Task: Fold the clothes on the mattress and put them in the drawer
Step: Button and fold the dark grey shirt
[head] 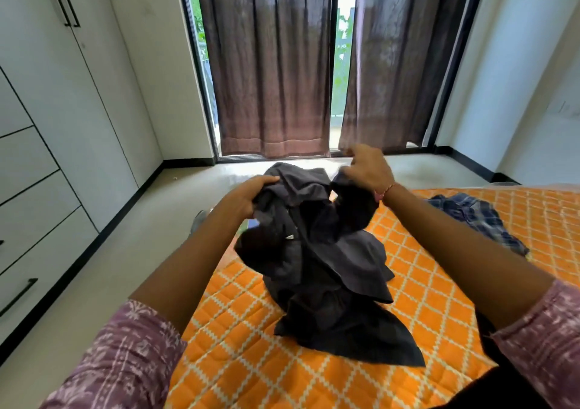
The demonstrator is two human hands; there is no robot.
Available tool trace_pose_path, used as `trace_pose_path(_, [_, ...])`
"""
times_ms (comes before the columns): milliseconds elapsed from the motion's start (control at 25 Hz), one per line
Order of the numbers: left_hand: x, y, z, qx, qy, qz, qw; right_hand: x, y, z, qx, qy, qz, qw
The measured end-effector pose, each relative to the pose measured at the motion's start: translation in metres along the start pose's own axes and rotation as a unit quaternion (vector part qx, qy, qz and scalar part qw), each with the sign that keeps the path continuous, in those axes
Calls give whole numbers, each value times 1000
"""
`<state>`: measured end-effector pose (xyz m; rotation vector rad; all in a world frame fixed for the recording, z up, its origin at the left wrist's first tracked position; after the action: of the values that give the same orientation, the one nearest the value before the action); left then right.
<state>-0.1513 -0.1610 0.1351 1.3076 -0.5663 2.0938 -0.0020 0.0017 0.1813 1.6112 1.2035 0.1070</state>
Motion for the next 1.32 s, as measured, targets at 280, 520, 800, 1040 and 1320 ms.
trace_pose_path(280, [20, -14, 7, -89, -33, 24, 995, -54, -61, 60, -79, 129, -32, 988])
trace_pose_path(520, [7, 1, 3, -155, -179, -25, 971, -46, -35, 10, 52, -76, -180, 979])
trace_pose_path(800, [28, -18, -11, 127, -341, -71, 929, -18, -7, -12, 39, -166, -193, 966])
trace_pose_path(1040, [102, -51, 18, 49, -545, -445, 709, -61, 25, -28, 49, 205, 189, 959])
trace_pose_path(1320, [19, -12, -18, 196, -294, -464, 812, -38, 43, -38, 155, 6, 59, 986])
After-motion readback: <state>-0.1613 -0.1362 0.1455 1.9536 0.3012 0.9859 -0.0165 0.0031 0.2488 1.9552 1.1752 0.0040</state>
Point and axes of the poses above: each hand's wrist, its own z-axis away from the middle knuckle, its own y-axis out of the back of the hand, x = y × z, the point moved 3 cm from there along -z, towards the middle knuckle, and after that the axes turned 4 degrees about x, right-handed, at the moved point
